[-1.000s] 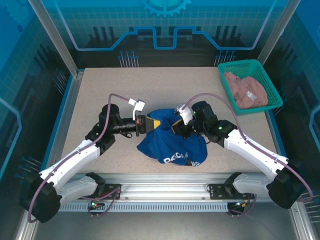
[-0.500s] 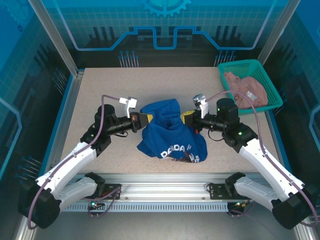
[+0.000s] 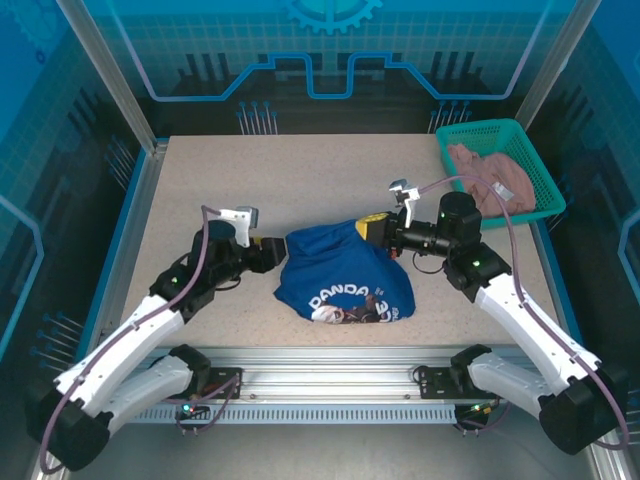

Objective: Fold the inside-out t-shirt

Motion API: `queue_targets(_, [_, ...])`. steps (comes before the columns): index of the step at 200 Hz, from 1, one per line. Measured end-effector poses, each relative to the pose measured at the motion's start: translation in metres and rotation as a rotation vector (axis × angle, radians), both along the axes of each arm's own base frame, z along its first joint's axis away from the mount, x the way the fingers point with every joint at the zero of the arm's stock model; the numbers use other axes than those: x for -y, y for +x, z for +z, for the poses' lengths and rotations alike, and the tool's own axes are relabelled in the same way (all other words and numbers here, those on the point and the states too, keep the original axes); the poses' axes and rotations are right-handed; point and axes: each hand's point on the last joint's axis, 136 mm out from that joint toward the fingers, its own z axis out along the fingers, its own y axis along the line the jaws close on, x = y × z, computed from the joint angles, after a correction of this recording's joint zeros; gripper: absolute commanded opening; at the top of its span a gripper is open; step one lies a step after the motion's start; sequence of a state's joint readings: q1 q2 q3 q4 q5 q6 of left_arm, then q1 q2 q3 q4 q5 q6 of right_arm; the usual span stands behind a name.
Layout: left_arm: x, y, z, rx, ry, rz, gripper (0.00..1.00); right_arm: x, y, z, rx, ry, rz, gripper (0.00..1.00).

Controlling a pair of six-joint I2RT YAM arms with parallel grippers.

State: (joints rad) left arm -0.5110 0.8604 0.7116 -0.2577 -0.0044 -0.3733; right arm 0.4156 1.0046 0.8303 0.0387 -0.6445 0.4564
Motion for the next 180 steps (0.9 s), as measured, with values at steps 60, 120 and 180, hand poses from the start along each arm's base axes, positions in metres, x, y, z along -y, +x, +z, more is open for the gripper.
queue_targets(60, [0.070,-0.010,0.001,0.045,0.073,-0.289,0.56,-0.001,0.001,-0.003,-0.010,-0.004,0.003,0.00])
queue_targets(120, [0.106,0.018,-0.018,0.009,0.107,-0.369,0.20,0.000,-0.001,-0.001,-0.005,-0.002,0.002,0.00])
queue_targets(180, [0.098,0.018,0.043,0.079,-0.299,-0.440,0.00,0.047,0.029,-0.035,-0.110,-0.191,-0.317,0.00])
